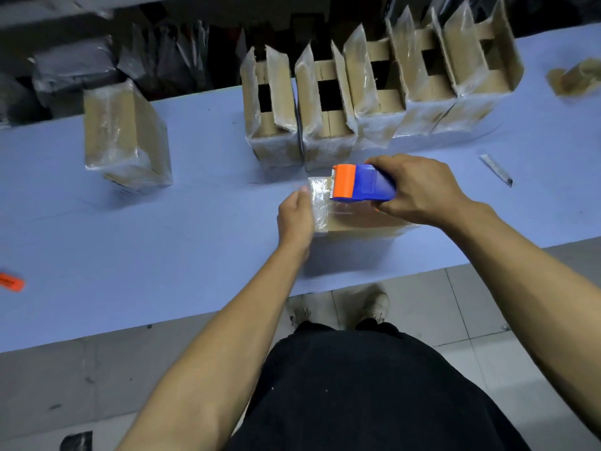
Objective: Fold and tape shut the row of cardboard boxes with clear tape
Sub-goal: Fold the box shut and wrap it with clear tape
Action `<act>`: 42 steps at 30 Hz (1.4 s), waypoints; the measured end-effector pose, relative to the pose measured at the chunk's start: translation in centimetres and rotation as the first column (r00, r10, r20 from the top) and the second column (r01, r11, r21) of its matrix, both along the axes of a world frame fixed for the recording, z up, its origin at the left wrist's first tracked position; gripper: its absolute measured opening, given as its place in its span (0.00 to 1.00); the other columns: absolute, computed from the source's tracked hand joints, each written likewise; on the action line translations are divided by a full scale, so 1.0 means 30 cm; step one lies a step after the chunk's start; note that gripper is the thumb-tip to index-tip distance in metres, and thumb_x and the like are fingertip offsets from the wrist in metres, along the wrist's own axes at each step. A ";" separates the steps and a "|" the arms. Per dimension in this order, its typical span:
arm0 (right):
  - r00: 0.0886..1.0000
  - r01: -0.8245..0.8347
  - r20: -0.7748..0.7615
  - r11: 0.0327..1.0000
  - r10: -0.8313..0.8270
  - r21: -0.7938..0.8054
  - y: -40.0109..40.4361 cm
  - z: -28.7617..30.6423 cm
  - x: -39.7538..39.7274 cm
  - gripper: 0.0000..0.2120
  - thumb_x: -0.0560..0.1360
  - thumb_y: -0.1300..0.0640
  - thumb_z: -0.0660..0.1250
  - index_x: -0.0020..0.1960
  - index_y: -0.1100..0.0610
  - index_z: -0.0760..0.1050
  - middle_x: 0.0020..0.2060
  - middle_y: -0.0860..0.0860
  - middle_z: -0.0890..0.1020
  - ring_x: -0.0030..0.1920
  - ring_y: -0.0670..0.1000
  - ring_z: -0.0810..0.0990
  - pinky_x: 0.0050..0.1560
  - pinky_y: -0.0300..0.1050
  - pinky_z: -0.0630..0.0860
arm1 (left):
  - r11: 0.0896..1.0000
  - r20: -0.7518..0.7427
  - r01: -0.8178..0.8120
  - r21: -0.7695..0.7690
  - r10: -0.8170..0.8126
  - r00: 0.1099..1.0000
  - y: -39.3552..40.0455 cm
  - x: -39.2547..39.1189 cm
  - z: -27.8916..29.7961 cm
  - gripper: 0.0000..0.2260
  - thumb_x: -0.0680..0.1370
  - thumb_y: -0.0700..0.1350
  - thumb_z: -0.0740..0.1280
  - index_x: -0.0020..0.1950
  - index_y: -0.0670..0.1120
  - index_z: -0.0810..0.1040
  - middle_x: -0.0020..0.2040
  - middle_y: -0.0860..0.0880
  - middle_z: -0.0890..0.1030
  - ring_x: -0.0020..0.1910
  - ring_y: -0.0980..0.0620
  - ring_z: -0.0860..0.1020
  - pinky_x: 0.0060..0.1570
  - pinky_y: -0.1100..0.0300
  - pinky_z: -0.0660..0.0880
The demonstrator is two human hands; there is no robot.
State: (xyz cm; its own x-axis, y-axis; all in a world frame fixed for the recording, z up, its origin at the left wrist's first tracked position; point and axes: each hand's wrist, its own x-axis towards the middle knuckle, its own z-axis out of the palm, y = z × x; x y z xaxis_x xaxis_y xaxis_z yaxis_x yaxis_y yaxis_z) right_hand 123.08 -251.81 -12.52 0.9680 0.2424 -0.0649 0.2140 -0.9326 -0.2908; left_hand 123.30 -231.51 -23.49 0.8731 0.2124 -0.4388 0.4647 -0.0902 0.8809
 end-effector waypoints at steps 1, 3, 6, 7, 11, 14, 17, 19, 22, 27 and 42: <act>1.000 -0.011 -0.002 1.000 0.011 0.007 -0.005 0.000 0.003 0.19 0.67 0.47 0.69 0.58 0.44 0.73 0.43 0.46 0.80 0.43 0.54 0.77 0.38 0.43 0.68 | 0.997 0.014 0.070 0.030 -0.071 0.997 -0.027 -0.005 0.012 0.16 0.84 0.53 0.57 0.49 0.45 0.79 0.44 0.48 0.82 0.44 0.48 0.77 0.46 0.53 0.74; 0.999 -0.045 -0.001 0.999 0.045 0.011 -0.017 0.001 0.012 0.19 0.67 0.47 0.68 0.58 0.44 0.74 0.44 0.47 0.81 0.44 0.55 0.78 0.38 0.43 0.68 | 0.990 0.015 0.111 0.085 -0.113 0.994 -0.066 -0.011 0.021 0.18 0.86 0.53 0.55 0.61 0.44 0.79 0.56 0.43 0.82 0.53 0.45 0.78 0.55 0.50 0.75; 0.993 -0.117 0.003 0.993 0.117 -0.008 -0.033 -0.001 0.027 0.19 0.67 0.44 0.66 0.58 0.45 0.73 0.46 0.47 0.81 0.45 0.55 0.78 0.37 0.43 0.67 | 0.984 -0.010 0.107 0.139 -0.107 0.994 -0.085 0.004 0.031 0.18 0.86 0.54 0.54 0.62 0.46 0.78 0.57 0.44 0.82 0.56 0.44 0.79 0.58 0.50 0.75; 0.990 -0.144 0.009 0.989 0.144 -0.018 -0.037 -0.001 0.031 0.20 0.67 0.42 0.65 0.58 0.46 0.73 0.46 0.47 0.81 0.45 0.55 0.78 0.36 0.43 0.68 | 0.978 -0.012 0.118 0.175 -0.117 0.993 -0.085 0.008 0.027 0.18 0.86 0.54 0.55 0.61 0.46 0.79 0.56 0.45 0.83 0.55 0.44 0.79 0.57 0.49 0.76; 0.974 -0.221 0.052 0.975 0.221 -0.004 -0.075 -0.005 0.010 0.29 0.65 0.31 0.54 0.57 0.48 0.73 0.41 0.49 0.79 0.40 0.57 0.78 0.34 0.43 0.66 | 0.976 0.009 0.072 0.208 -0.075 0.997 -0.093 -0.005 0.018 0.16 0.85 0.54 0.56 0.54 0.47 0.81 0.52 0.43 0.84 0.49 0.45 0.81 0.51 0.51 0.77; 0.969 -0.241 0.057 0.970 0.242 -0.013 -0.182 -0.009 0.007 0.30 0.64 0.32 0.55 0.58 0.49 0.72 0.40 0.49 0.79 0.40 0.58 0.79 0.33 0.42 0.65 | 0.980 -0.026 0.046 0.196 -0.042 0.999 -0.101 0.004 0.027 0.14 0.85 0.55 0.56 0.52 0.51 0.80 0.52 0.45 0.85 0.52 0.44 0.83 0.55 0.45 0.80; 0.975 -0.223 0.000 0.973 0.224 -0.052 -0.320 -0.028 0.018 0.29 0.67 0.38 0.68 0.64 0.46 0.70 0.49 0.51 0.82 0.49 0.60 0.80 0.39 0.47 0.72 | 0.966 -0.028 0.050 0.254 -0.044 0.999 -0.105 0.004 0.034 0.14 0.84 0.56 0.56 0.52 0.52 0.79 0.51 0.47 0.84 0.52 0.44 0.82 0.54 0.45 0.80; 0.978 -0.199 -0.065 0.979 0.196 -0.038 -0.411 -0.054 0.000 0.31 0.67 0.41 0.71 0.68 0.45 0.69 0.52 0.51 0.82 0.52 0.59 0.79 0.41 0.47 0.72 | 0.962 -0.023 0.046 0.268 -0.042 0.999 -0.107 0.001 0.034 0.15 0.84 0.56 0.56 0.52 0.51 0.80 0.49 0.47 0.84 0.50 0.44 0.82 0.51 0.46 0.80; 0.982 -0.158 -0.101 0.987 0.160 0.026 -0.541 -0.093 -0.032 0.31 0.68 0.43 0.72 0.69 0.43 0.68 0.52 0.49 0.81 0.51 0.57 0.79 0.42 0.48 0.74 | 0.962 -0.022 0.037 0.271 -0.032 0.999 -0.112 0.006 0.034 0.16 0.84 0.54 0.56 0.52 0.49 0.80 0.48 0.48 0.84 0.47 0.46 0.81 0.48 0.49 0.80; 0.986 -0.123 -0.107 0.990 0.129 0.061 -0.608 -0.181 -0.047 0.31 0.69 0.43 0.72 0.71 0.44 0.67 0.55 0.48 0.81 0.53 0.56 0.79 0.42 0.43 0.65 | 0.909 -0.029 0.051 0.413 -0.043 0.999 -0.149 -0.005 0.059 0.17 0.85 0.54 0.58 0.71 0.49 0.74 0.65 0.48 0.80 0.65 0.44 0.75 0.61 0.53 0.71; 0.984 -0.073 -0.140 0.963 0.112 0.258 -0.661 -0.285 -0.084 0.27 0.71 0.41 0.70 0.68 0.42 0.65 0.50 0.46 0.79 0.47 0.52 0.78 0.41 0.45 0.70 | 0.313 -0.175 0.433 0.845 -0.604 0.778 -0.531 0.017 0.052 0.23 0.86 0.56 0.47 0.79 0.51 0.64 0.83 0.52 0.56 0.82 0.48 0.46 0.76 0.35 0.42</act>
State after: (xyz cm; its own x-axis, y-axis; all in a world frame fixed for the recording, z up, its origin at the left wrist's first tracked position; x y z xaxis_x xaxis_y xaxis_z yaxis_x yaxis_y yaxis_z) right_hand 120.55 -271.63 -21.08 0.9239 0.3580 -0.1352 0.2312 -0.8037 -0.5483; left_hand 123.81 -247.43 -21.93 0.9710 -0.1387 -0.1948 -0.0789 -0.9548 0.2867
